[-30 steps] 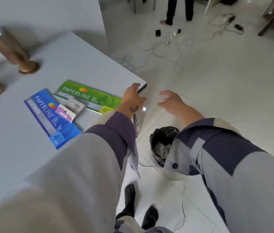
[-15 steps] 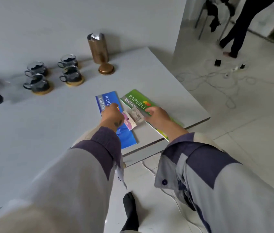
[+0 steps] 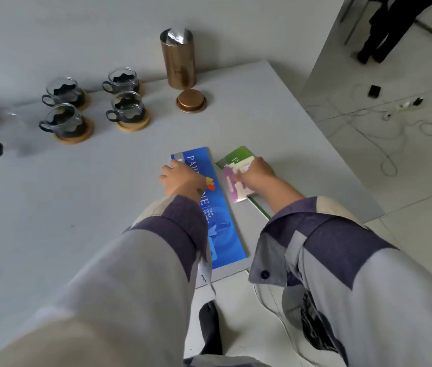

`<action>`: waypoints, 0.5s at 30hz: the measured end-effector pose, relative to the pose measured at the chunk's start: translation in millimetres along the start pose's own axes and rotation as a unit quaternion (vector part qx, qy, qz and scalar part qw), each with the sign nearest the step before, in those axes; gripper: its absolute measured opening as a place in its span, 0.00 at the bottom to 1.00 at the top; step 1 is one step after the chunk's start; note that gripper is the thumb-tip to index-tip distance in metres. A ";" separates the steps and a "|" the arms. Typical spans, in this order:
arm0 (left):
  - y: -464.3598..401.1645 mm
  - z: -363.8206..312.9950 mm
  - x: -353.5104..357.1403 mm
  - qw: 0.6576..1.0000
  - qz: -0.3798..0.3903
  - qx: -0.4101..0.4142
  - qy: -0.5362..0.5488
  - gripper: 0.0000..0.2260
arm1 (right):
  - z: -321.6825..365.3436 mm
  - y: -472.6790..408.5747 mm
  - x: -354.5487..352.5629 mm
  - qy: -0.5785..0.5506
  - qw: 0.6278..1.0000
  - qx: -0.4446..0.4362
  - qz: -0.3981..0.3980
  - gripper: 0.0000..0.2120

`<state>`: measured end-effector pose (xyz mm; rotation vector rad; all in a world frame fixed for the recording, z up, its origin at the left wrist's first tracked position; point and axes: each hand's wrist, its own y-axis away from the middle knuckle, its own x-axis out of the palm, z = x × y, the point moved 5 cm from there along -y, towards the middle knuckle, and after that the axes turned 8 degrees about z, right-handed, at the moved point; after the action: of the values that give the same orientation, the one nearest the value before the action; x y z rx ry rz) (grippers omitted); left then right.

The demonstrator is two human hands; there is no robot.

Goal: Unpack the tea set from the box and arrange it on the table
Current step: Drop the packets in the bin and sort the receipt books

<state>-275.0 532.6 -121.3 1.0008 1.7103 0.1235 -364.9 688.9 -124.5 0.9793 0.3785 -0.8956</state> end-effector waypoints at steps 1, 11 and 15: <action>-0.8 -2.1 -1.9 1.000 0.004 -0.004 -0.004 0.38 | -0.8 -6.6 -7.5 -0.002 1.000 0.015 -0.019 0.19; -9.4 -7.6 -6.9 0.998 0.026 -0.064 -0.001 0.35 | -8.6 -18.3 -22.4 0.128 0.982 0.137 0.004 0.51; -12.3 -3.4 -8.1 0.995 0.037 -0.079 0.038 0.40 | -17.2 -18.3 -24.9 0.104 0.982 0.159 0.004 0.54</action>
<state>-284.3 520.7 -120.5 0.9528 1.7037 0.3434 -392.5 710.7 -127.7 1.3750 0.4159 -0.8635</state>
